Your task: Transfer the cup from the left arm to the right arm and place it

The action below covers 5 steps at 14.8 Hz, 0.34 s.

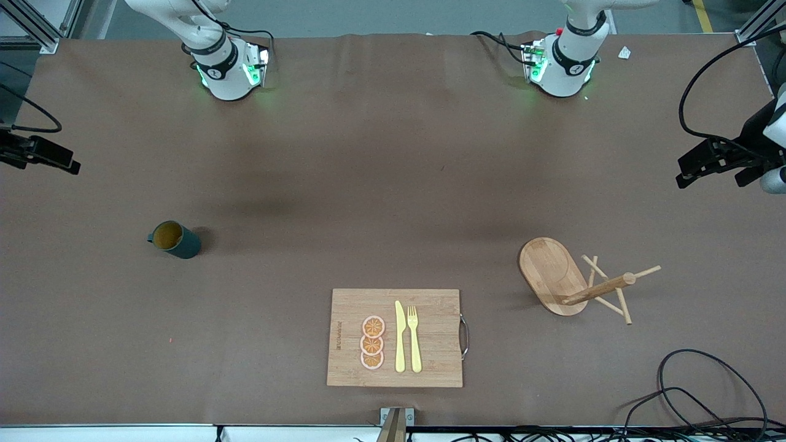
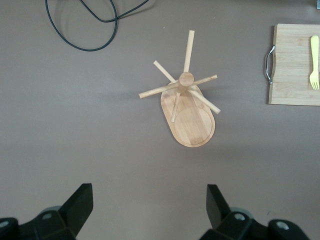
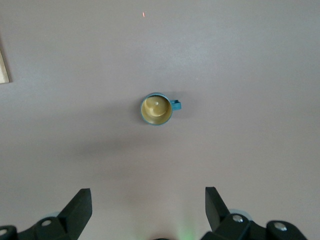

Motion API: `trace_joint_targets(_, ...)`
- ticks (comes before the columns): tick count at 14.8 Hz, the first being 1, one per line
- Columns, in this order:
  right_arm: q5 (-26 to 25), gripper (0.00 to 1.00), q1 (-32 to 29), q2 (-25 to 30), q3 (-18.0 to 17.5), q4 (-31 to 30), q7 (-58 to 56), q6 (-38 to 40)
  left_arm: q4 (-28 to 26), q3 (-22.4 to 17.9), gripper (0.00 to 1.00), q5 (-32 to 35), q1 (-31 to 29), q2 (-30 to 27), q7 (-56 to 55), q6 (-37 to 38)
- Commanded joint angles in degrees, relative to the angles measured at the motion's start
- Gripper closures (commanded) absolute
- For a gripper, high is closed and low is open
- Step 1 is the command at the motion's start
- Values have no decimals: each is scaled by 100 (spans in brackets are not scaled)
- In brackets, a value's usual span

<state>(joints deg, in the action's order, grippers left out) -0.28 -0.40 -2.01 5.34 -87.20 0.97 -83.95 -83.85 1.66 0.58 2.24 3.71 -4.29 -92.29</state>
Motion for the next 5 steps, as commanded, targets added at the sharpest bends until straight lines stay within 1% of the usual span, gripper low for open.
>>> trace_joint_targets(1, 20, 0, -13, 525, -42, -568, -62, -104, 70, 27, 0, -102, -48, 24, 24, -17)
trace_joint_targets(3, -7, 0, -13, 763, -42, -771, -79, -121, 70, 27, 0, -102, -48, 24, 24, -17)
trace_joint_targets(5, -95, 0, -21, 799, -50, -755, -79, -95, 70, 27, 0, -102, -48, 24, 24, -17)
